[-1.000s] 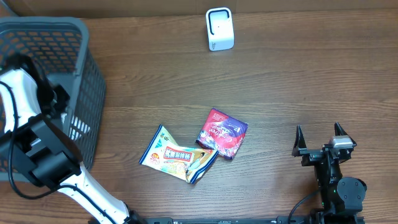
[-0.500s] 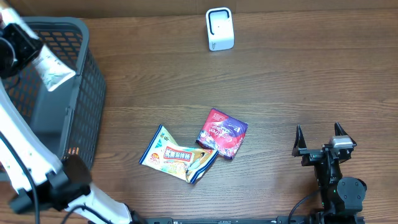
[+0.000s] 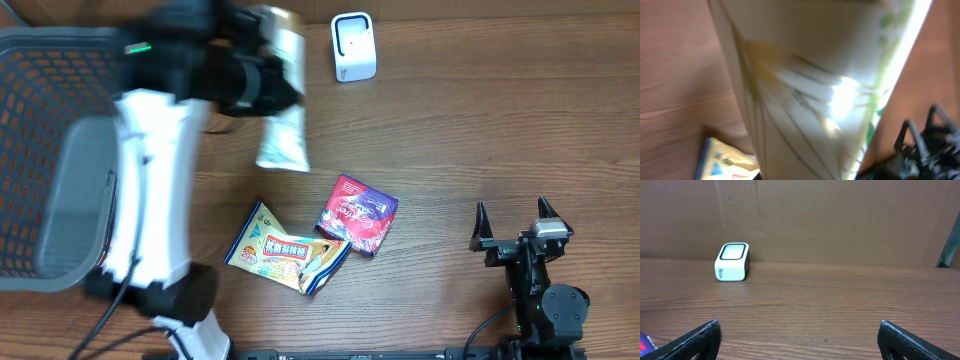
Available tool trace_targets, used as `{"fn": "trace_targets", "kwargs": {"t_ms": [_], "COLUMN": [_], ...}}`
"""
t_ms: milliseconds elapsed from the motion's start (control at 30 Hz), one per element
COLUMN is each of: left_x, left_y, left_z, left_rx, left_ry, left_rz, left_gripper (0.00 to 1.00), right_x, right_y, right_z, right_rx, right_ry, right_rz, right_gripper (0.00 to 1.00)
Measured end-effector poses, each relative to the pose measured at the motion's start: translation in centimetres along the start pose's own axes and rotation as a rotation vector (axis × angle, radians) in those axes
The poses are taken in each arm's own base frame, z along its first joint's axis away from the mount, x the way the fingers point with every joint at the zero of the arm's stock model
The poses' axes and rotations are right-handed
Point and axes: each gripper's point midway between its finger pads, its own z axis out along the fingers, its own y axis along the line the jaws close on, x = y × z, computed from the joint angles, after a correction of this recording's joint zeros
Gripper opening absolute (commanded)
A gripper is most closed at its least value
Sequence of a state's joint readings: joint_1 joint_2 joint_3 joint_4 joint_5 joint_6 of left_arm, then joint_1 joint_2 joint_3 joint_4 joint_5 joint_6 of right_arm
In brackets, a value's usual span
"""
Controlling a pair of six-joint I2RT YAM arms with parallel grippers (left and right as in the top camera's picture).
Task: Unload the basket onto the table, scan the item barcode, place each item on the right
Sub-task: 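Carry the white tube to the scanner and set it on table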
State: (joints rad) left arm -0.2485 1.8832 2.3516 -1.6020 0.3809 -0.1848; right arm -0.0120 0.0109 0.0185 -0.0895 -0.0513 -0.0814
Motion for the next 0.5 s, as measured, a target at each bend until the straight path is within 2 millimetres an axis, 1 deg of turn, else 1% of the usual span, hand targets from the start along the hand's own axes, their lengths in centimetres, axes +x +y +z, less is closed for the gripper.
{"fn": "trace_targets", "kwargs": {"t_ms": [33,67,100,133,167,200,300,333,367,467,500], "left_x": [0.8,1.5,1.9,2.3,3.3,4.0,6.0,6.7,7.3,9.4,9.8], "left_y": [-1.4,-2.6,-3.4,-4.1,-5.4,-6.1,-8.5,-9.7,-10.5,-12.8,-13.1], "left_z": [3.6,6.6,9.1,10.9,14.6,16.6,21.8,23.6,25.0,28.2,28.8], "left_rx": [0.008,0.013,0.018,0.022,0.032,0.037,0.062,0.074,0.081,0.096,0.098], "left_ry": [0.08,0.138,0.174,0.202,0.253,0.286,0.349,0.36,0.371,0.404,0.409], "left_rz": [0.039,0.064,0.08,0.094,0.117,0.127,0.137,0.14,0.137,0.114,0.11], "left_gripper": [0.04,0.04,0.04,0.04,0.04,0.04,0.04,0.04,0.04,0.04,0.12], "right_x": [0.0,0.0,0.0,0.0,0.0,0.0,0.0,0.0,0.0,0.0,0.0], "right_y": [0.0,0.0,0.0,0.0,0.0,0.0,0.0,0.0,0.0,0.0,0.0], "right_z": [0.0,0.0,0.0,0.0,0.0,0.0,0.0,0.0,0.0,0.0,0.0], "right_rx": [0.0,0.0,0.0,0.0,0.0,0.0,0.0,0.0,0.0,0.0,0.0], "right_ry": [0.0,0.0,0.0,0.0,0.0,0.001,0.0,0.0,0.0,0.0,0.0], "right_rz": [-0.001,0.0,0.0,-0.001,-0.001,0.0,0.0,0.0,-0.001,0.0,-0.001], "right_gripper": [1.0,1.0,1.0,1.0,1.0,1.0,1.0,1.0,1.0,1.0,1.0]}}
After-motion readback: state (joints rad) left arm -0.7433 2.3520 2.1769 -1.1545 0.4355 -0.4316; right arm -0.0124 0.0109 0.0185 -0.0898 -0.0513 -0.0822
